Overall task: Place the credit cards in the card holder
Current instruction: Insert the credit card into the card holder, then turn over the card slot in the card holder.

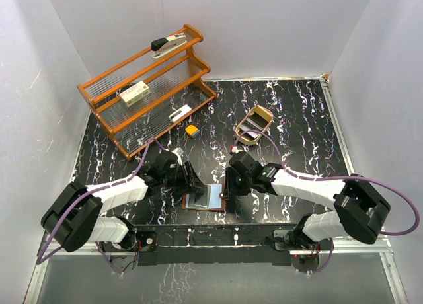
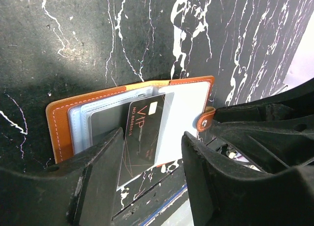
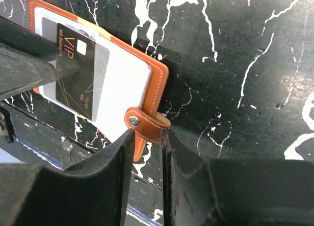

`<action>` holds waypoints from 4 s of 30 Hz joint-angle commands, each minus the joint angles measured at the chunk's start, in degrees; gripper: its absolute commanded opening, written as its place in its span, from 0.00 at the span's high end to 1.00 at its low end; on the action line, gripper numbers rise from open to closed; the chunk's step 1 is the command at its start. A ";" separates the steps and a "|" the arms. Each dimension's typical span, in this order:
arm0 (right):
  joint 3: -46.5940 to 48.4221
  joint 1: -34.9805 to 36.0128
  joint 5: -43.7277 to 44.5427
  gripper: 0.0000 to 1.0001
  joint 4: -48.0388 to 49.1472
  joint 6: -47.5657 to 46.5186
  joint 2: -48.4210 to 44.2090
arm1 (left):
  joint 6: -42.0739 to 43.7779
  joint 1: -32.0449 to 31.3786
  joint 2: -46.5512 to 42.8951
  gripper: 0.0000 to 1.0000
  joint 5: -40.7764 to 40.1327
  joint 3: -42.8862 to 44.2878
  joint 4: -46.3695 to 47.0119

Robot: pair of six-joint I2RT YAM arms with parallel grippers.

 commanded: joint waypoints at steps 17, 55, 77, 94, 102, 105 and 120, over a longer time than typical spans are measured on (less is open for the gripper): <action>-4.21 0.23 -2.51 0.78 9.53 2.35 2.02 | -2.03 -0.51 0.01 0.51 0.96 -2.47 1.84; -4.68 0.16 1.48 0.80 8.53 -0.62 1.50 | -8.78 -5.99 4.45 0.53 3.19 0.48 13.38; 2.12 0.34 2.35 0.76 1.41 0.18 -3.22 | -3.78 -3.06 -2.15 0.47 0.54 2.31 -2.12; 8.67 6.42 1.38 0.74 7.59 5.69 5.34 | -3.11 8.55 -13.95 0.45 6.33 -3.55 -9.02; 13.94 7.35 1.47 0.78 7.82 5.03 13.14 | -6.07 8.95 -13.62 0.44 9.45 -7.81 -0.54; 14.42 7.44 1.18 0.79 8.32 4.84 14.97 | -5.47 8.96 -13.03 0.43 9.33 -7.94 0.41; 11.97 7.44 0.71 0.87 9.17 4.59 19.72 | -3.49 9.01 -10.44 0.40 6.06 -8.95 2.71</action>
